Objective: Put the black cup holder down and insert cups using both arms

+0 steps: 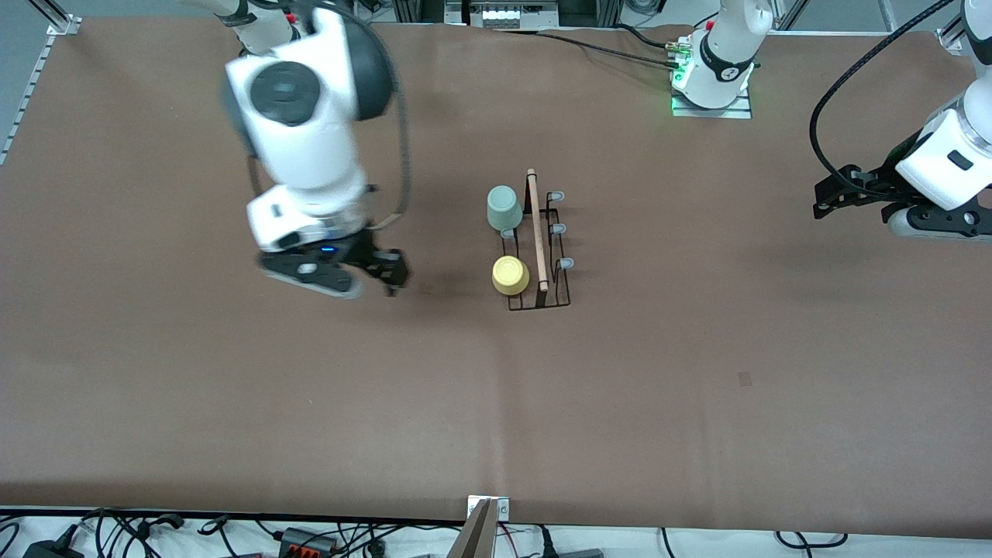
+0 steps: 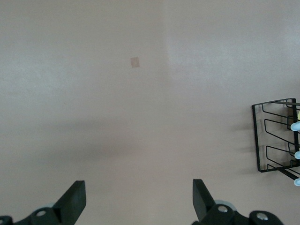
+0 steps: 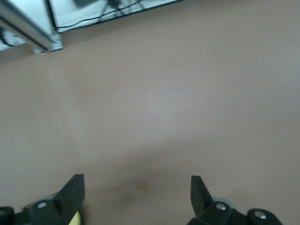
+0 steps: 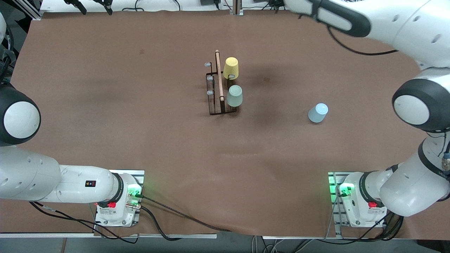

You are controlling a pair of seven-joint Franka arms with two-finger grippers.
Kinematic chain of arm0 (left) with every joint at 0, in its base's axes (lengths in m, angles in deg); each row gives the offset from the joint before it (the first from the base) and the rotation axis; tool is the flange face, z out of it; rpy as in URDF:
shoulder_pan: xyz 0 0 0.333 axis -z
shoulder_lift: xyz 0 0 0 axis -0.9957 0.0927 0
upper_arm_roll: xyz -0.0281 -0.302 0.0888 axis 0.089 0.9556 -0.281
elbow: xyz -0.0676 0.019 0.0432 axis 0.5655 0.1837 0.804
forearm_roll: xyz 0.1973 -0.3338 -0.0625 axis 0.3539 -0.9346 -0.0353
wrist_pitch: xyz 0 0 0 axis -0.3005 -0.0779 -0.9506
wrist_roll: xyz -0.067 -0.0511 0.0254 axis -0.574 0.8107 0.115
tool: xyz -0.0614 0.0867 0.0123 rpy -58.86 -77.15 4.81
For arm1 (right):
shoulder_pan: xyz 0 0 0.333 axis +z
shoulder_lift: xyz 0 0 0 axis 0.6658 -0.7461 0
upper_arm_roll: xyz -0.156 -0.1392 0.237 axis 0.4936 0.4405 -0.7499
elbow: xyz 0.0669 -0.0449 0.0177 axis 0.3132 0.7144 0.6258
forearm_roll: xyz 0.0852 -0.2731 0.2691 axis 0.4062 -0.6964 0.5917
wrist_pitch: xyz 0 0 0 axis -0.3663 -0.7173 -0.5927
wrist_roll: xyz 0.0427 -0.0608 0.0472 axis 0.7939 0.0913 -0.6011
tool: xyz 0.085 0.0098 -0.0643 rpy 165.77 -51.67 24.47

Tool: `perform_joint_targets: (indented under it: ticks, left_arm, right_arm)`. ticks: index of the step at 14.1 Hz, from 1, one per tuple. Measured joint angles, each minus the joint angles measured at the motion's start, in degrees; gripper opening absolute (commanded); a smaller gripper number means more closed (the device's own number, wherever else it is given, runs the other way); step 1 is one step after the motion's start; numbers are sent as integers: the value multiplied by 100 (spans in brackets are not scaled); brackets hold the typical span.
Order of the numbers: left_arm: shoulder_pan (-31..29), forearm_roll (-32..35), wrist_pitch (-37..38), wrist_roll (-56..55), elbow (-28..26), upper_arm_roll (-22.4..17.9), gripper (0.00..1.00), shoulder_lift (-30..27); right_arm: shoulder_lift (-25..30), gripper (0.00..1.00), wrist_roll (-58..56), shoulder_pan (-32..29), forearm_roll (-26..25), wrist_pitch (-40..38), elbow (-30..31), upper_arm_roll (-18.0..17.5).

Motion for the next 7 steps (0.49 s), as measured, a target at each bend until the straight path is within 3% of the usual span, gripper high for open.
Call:
perform_joint_targets:
  ticks: [3,7]
  left_arm:
    - [-1,0,0,0,0,-3,100,0]
    - [-1,0,0,0,-1,-4,100,0]
  right_arm:
    - [303,100,-1270,-1076,481,-663,1,-160]
    - [917,100,-3471,-2870,629,-1658,5,-306]
